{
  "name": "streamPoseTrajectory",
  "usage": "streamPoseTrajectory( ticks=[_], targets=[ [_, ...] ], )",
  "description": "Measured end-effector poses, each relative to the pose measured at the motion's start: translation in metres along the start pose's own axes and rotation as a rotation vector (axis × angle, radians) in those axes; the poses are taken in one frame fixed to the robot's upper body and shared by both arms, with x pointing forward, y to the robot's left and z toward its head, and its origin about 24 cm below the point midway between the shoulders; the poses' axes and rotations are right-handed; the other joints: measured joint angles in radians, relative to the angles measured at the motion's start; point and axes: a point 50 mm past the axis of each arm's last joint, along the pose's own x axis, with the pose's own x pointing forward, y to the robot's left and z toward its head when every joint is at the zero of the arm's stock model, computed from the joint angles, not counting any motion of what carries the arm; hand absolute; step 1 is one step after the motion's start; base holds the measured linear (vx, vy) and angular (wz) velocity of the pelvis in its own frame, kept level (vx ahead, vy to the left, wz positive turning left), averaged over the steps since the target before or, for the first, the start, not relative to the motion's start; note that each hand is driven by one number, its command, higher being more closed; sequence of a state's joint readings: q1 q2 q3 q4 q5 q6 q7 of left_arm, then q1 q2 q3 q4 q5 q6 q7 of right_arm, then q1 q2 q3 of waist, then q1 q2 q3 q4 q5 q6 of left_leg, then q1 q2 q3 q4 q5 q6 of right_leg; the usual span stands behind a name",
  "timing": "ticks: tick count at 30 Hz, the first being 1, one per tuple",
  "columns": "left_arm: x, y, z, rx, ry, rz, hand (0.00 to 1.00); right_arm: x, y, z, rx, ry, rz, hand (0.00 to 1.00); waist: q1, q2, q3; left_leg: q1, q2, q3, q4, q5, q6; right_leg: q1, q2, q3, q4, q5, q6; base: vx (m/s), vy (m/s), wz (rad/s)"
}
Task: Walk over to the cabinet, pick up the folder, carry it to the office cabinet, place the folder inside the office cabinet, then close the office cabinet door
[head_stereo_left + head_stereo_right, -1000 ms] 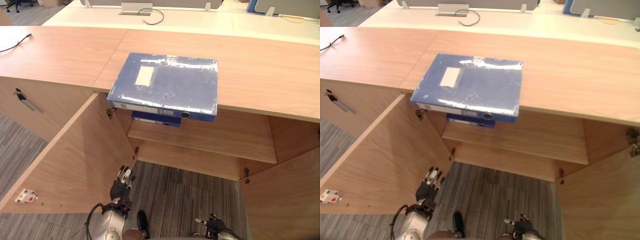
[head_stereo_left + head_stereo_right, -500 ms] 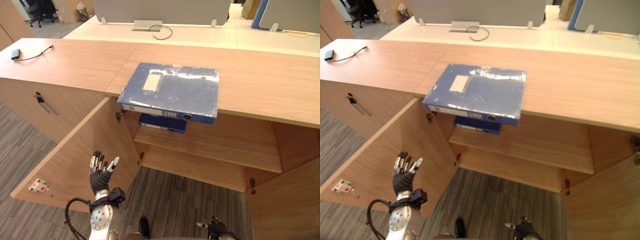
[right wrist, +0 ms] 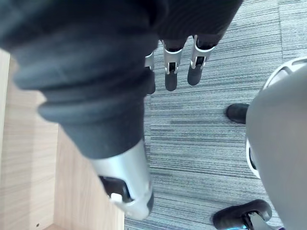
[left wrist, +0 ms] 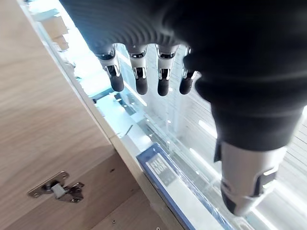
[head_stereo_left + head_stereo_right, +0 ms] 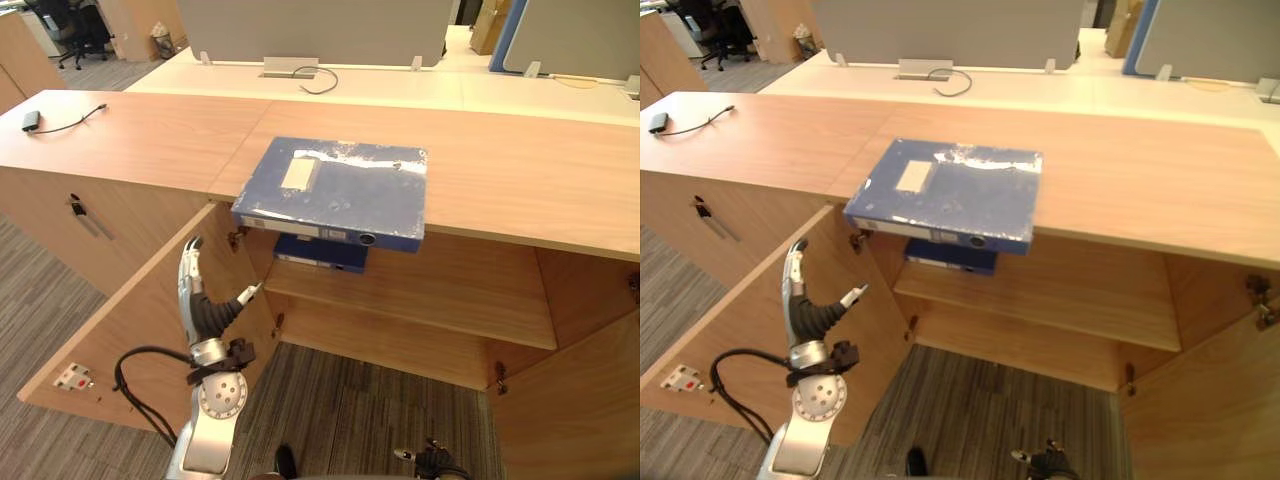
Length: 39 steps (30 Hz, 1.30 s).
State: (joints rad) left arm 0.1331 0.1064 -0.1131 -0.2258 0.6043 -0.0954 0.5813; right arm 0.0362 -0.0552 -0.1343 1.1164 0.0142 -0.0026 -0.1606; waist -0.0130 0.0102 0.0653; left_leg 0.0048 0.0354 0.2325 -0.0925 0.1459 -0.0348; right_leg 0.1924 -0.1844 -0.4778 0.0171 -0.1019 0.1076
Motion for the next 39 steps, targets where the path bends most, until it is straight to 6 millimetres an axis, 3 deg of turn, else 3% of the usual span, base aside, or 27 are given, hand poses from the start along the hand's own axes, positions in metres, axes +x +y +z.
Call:
streamPoseTrajectory(
  ticks=[7, 30, 39],
  targets=[
    [0.014, -0.006, -0.003, 0.203, -0.087, -0.022, 0.00, 0.001, -0.003, -0.001, -0.008, 0.008, -0.012, 0.00, -0.012, -0.007, -0.013, 0.014, 0.021, 0.011, 0.000, 0.000, -0.002, 0.002, 0.018, 0.027, -0.014, 0.006, -0.009, -0.01, -0.013, -0.14],
    [0.041, -0.008, 0.009, 0.321, -0.223, 0.013, 0.00, 0.001, -0.007, -0.004, 0.037, 0.022, -0.035, 0.00, -0.035, -0.016, -0.024, 0.032, 0.022, 0.026, 0.000, -0.004, -0.007, 0.019, 0.020, 0.041, -0.043, 0.023, -0.011, -0.01, 0.009, -0.02],
    [0.048, -0.020, -0.004, 0.398, -0.225, -0.058, 0.00, 0.001, -0.010, -0.004, 0.034, 0.022, -0.045, 0.00, -0.054, -0.016, -0.028, 0.033, 0.023, 0.029, 0.003, -0.003, -0.007, 0.021, 0.022, 0.043, -0.044, 0.024, -0.012, 0.00, 0.000, 0.00]
  ],
)
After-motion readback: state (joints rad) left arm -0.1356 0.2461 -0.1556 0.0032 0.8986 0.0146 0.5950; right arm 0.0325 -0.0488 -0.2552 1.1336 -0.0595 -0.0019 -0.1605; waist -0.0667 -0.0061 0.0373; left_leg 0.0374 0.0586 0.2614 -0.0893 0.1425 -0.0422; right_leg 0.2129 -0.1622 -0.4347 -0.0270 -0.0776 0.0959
